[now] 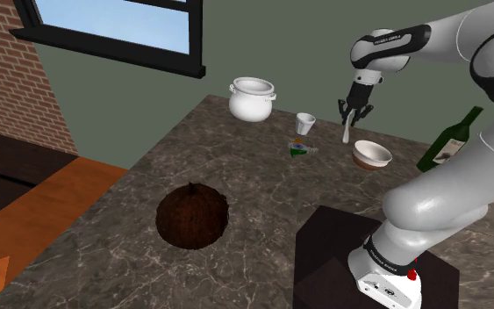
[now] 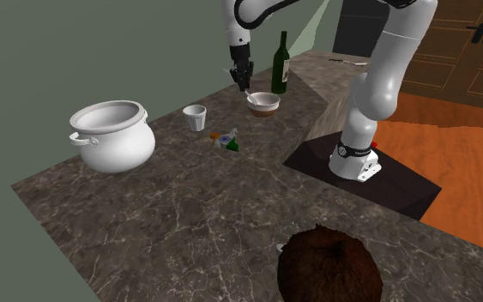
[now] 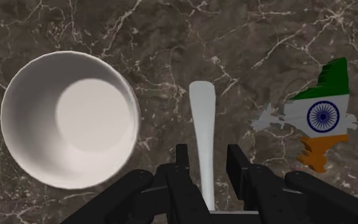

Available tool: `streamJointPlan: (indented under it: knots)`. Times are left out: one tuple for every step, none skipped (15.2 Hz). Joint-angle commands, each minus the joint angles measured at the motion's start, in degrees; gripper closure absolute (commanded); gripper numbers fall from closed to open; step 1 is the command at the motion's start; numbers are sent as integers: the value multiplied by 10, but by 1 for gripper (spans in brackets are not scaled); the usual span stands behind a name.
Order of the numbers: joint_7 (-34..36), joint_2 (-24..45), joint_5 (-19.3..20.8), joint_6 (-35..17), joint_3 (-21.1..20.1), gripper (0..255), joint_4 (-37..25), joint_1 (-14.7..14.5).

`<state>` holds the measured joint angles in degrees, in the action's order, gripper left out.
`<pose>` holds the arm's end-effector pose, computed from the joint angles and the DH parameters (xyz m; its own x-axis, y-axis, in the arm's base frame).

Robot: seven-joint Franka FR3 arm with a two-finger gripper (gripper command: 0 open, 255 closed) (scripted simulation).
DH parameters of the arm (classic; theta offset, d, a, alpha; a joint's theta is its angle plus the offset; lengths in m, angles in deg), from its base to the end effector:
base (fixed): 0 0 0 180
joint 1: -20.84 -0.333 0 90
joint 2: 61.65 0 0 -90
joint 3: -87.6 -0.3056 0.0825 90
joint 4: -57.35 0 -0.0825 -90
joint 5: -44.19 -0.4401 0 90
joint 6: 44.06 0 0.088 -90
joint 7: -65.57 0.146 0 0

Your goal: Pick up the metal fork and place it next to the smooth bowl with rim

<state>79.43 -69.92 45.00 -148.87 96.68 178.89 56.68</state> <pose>0.3811 -0.3830 0.3908 0.5178 -0.8428 -0.1468 -0.8497 -0.5266 0.0262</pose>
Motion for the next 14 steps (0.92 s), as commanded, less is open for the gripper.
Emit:
streamJointPlan:
  knots:
    - [-28,25,2,0,16,255,-25,12]
    - [-41,37,2,2,23,255,-39,17]
    - [-54,51,2,4,30,255,-54,23]
    - [-67,64,1,6,36,255,-70,29]
    - [-80,78,0,9,43,255,-87,34]
    - [-93,93,-2,12,49,255,-104,40]
    - [-105,108,-4,15,55,255,-122,47]
    - [-118,124,-6,19,60,255,-141,53]
    - [-131,140,-9,23,65,255,-160,60]
    - [-143,156,-13,27,70,255,-181,66]
    - [-156,173,-17,32,75,255,-202,73]
    - [-168,191,-21,38,79,255,-225,81]
    - [-180,209,-25,44,83,255,-248,89]
    - [-192,227,-30,51,86,255,-273,97]
